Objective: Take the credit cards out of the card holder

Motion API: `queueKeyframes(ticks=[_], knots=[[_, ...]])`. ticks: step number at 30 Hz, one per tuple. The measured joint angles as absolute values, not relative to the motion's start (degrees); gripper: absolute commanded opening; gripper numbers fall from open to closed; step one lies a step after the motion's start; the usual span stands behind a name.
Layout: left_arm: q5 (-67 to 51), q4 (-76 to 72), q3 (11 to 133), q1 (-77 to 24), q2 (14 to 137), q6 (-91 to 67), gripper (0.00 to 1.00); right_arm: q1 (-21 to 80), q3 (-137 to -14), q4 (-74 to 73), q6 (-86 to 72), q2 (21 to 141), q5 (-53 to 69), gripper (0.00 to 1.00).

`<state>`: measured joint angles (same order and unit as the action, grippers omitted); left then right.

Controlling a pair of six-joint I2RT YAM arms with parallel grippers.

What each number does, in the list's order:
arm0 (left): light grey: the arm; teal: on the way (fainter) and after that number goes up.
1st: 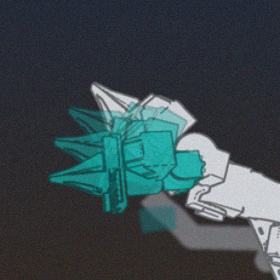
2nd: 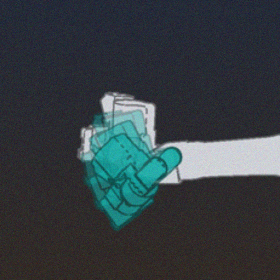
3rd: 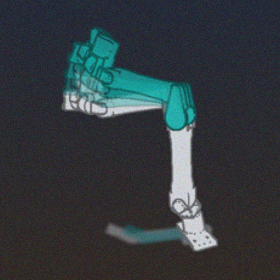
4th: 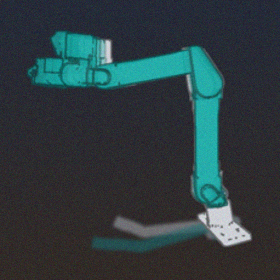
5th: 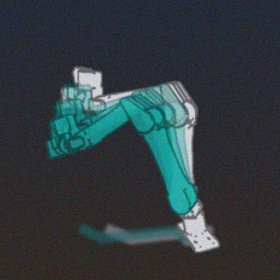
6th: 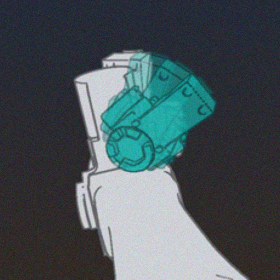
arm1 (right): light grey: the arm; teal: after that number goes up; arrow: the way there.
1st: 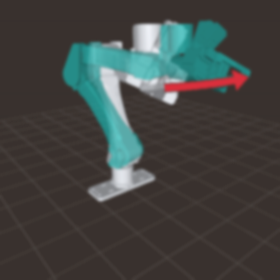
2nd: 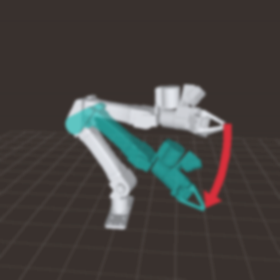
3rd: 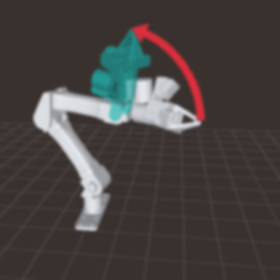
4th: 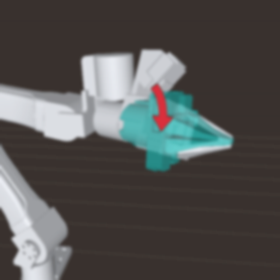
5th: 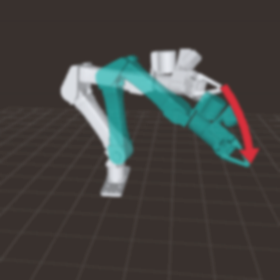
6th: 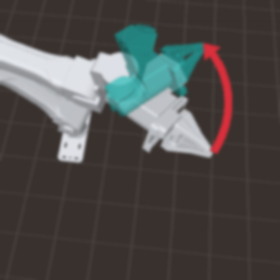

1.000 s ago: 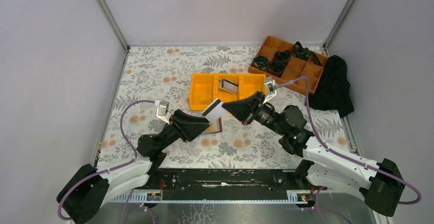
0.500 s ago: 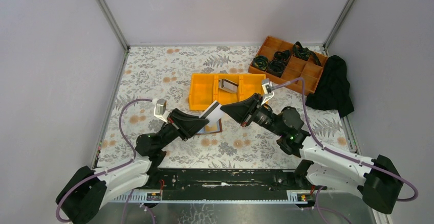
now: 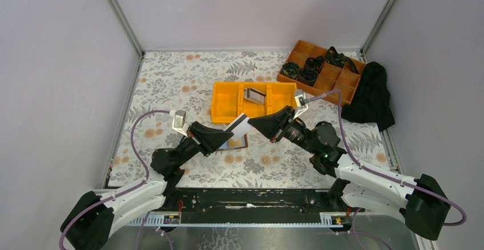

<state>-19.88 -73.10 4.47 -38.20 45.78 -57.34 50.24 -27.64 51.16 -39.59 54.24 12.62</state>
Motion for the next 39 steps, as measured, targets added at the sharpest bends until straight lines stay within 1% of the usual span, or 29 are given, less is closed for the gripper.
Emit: queueKeyframes(ticks=[9,19,33,34,36,39], knots=[[-19.7,-61.8,10.2,-38.2,43.8,-53.1,0.00,49.9,-24.3,54.0,-40.4,51.9,9.8,0.00],[-19.2,-59.4,13.2,-37.8,46.9,-52.3,0.00,49.6,-21.9,55.9,-40.6,50.8,7.0,0.00],[-20.8,-57.2,16.3,-36.3,47.2,-53.2,0.00,49.9,-21.1,51.6,-40.2,47.6,7.0,0.00],[-20.9,-57.1,16.4,-36.2,47.2,-53.3,0.00,49.9,-21.1,51.5,-40.1,47.6,7.0,0.02],[-21.3,-56.8,16.9,-35.8,47.4,-53.5,0.00,49.9,-21.1,51.3,-40.1,47.6,7.0,0.17],[-20.6,-56.6,18.5,-34.7,48.4,-53.9,0.00,49.9,-21.0,49.6,-39.3,46.7,6.5,0.55]])
